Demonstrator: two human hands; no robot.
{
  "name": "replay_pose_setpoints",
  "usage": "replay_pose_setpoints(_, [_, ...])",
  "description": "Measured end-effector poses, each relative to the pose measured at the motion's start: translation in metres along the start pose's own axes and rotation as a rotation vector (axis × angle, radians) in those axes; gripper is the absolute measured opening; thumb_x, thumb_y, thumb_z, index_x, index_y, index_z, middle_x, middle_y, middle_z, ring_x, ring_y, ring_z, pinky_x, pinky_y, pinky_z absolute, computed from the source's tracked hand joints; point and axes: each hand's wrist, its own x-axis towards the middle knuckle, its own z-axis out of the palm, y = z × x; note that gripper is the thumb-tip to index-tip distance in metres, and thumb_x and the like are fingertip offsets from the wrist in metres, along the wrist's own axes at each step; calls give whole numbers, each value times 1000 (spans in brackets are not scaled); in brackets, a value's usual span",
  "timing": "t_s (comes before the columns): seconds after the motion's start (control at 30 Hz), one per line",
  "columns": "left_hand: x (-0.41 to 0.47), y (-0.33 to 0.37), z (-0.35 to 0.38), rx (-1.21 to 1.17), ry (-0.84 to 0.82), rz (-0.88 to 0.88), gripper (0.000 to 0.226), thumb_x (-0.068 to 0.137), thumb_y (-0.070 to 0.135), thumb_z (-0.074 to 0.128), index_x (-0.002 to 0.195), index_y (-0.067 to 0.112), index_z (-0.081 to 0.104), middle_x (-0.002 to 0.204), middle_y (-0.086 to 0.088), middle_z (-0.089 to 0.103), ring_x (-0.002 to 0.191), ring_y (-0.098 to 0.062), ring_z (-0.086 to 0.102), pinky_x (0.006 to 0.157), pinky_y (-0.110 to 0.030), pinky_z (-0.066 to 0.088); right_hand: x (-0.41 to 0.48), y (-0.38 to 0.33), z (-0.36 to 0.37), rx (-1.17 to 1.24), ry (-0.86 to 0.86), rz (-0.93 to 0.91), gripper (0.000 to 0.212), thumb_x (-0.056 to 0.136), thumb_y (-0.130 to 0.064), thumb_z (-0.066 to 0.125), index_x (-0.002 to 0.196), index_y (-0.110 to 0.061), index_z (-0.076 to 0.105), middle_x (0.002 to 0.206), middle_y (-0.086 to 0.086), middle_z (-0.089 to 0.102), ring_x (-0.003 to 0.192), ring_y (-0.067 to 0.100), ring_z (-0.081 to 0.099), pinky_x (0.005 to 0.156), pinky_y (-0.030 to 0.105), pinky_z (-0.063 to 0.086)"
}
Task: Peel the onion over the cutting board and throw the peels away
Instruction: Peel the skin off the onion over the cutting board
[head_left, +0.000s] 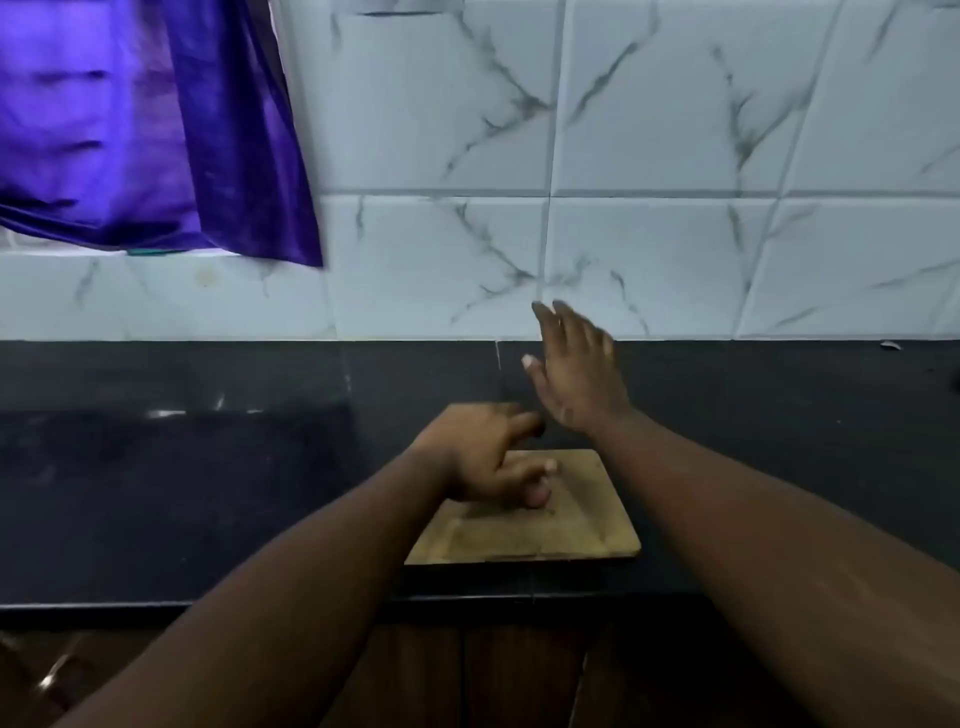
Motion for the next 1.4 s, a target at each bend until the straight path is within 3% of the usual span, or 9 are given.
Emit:
replay_pose_setpoints(0.17, [-14, 14, 20, -141, -182, -93, 47, 91, 57, 70, 125, 25, 65, 115, 0, 73, 103, -24, 68, 84, -39, 55, -47, 7, 2, 135, -78, 87, 43, 104, -45, 46, 138, -20, 55, 140, 7, 62, 131, 30, 54, 108, 46, 38])
replay_pose_setpoints(0.33, [-6, 16, 29, -485, 202, -334, 42, 78, 36, 92, 110, 19, 70, 88, 12, 65, 79, -11, 61, 69, -31, 47, -67, 17, 21, 846, -149, 253, 21, 100, -35, 63, 103, -15, 70, 100, 6, 75, 94, 25, 72, 75, 35, 58])
replay_pose_setpoints(0.53, [-16, 21, 58, -860, 462, -503, 29, 77, 19, 95, 100, 26, 78, 85, 1, 78, 81, -19, 74, 74, -42, 64, -75, 19, 45, 1235, -113, 213, 21, 88, -8, 80, 108, -1, 73, 94, 9, 79, 84, 11, 75, 74, 23, 60])
replay_pose_setpoints(0.67, [-17, 18, 62, -991, 515, -528, 21, 85, 18, 89, 99, 32, 82, 90, 3, 81, 87, -20, 78, 78, -45, 66, -79, 19, 49, 1314, -43, 211, 20, 88, -10, 80, 107, -6, 75, 99, 11, 81, 91, 18, 77, 79, 24, 60])
replay_pose_setpoints(0.77, [-17, 17, 63, -1063, 497, -540, 22, 88, 15, 86, 108, 22, 82, 94, -2, 82, 89, -24, 79, 82, -49, 67, -83, 18, 46, 1357, -47, 197, 23, 86, -12, 83, 108, -9, 76, 102, 11, 81, 97, 23, 77, 84, 30, 62])
replay_pose_setpoints(0.93, [-19, 14, 63, -1221, 511, -516, 23, 92, 4, 79, 114, 6, 81, 100, -9, 84, 91, -23, 80, 78, -29, 64, -84, 19, 46, 1374, -79, 174, 43, 71, 4, 89, 110, -1, 73, 107, 16, 78, 95, 16, 75, 79, 25, 61])
replay_pose_setpoints(1.0, [-19, 15, 63, -1232, 508, -505, 22, 93, 4, 78, 114, 7, 82, 100, -10, 84, 92, -25, 79, 78, -30, 63, -85, 20, 47, 1374, -66, 166, 42, 71, 8, 88, 109, 2, 73, 106, 19, 77, 91, 12, 75, 76, 23, 60])
replay_pose_setpoints(1.17, [-19, 17, 62, -1158, 541, -512, 15, 98, 8, 75, 109, 10, 84, 94, -9, 84, 89, -26, 80, 79, -40, 65, -85, 21, 47, 1378, -49, 158, 42, 68, 8, 89, 106, 2, 73, 105, 22, 77, 91, 16, 76, 76, 25, 62])
replay_pose_setpoints(1.4, [-23, 27, 53, -907, 599, -474, 18, 92, 19, 82, 110, 17, 85, 96, 6, 84, 91, -3, 78, 79, -22, 63, -85, 20, 46, 1345, -16, 133, 42, 68, 2, 92, 105, -3, 74, 104, 15, 78, 99, 26, 75, 83, 31, 63])
